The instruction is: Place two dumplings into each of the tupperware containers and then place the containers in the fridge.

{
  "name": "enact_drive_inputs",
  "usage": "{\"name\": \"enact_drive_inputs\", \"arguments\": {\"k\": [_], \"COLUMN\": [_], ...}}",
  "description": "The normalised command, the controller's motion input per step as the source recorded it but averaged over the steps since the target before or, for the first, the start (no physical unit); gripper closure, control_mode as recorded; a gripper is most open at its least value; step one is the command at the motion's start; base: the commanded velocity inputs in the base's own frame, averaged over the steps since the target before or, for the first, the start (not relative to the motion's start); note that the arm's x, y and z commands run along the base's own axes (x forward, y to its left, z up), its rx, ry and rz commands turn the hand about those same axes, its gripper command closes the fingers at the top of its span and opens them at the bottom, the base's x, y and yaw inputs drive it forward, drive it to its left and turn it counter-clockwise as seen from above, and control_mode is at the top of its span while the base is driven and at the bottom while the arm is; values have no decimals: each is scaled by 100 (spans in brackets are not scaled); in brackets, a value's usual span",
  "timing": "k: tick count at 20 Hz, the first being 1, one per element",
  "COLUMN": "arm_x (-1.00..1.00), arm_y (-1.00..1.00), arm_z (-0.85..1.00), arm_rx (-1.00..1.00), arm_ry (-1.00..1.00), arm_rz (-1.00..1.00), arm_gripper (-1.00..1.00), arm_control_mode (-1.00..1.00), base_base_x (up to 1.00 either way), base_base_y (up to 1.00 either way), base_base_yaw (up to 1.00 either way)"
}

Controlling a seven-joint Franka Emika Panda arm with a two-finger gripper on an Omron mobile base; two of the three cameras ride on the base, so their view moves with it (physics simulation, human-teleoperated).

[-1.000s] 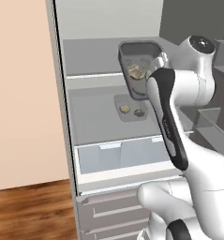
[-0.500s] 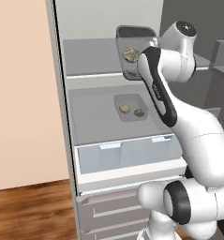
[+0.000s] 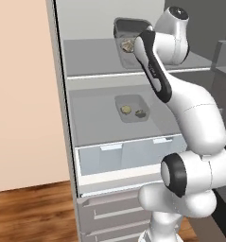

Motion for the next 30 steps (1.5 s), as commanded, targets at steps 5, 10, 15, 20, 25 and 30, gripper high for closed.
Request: {"name": "enact_drive_inputs", "arguments": {"k": [5,10,15,20,25,30], "arm_x": [71,69,30,-1,-42,-86], "arm_y": [1,0,1,0,0,0], "arm_z": [-11,0,-1,-4,-8,-3], "arm_rx": [0,0,0,0,0,0], "arm_ry": [0,0,0,-12,-46,-48], "arm_rz": [0,0,0,0,-1,-3], "arm_gripper": [100,100,-100,-100,-100,-100], "arm_control_mode": [-100,-100,-100,-100,-100,-100], "base_base_x": [0,0,0,0,0,0], "base_base_y": [0,0,0,0,0,0], "base_base_yaw": [0,0,0,0,0,0]}}
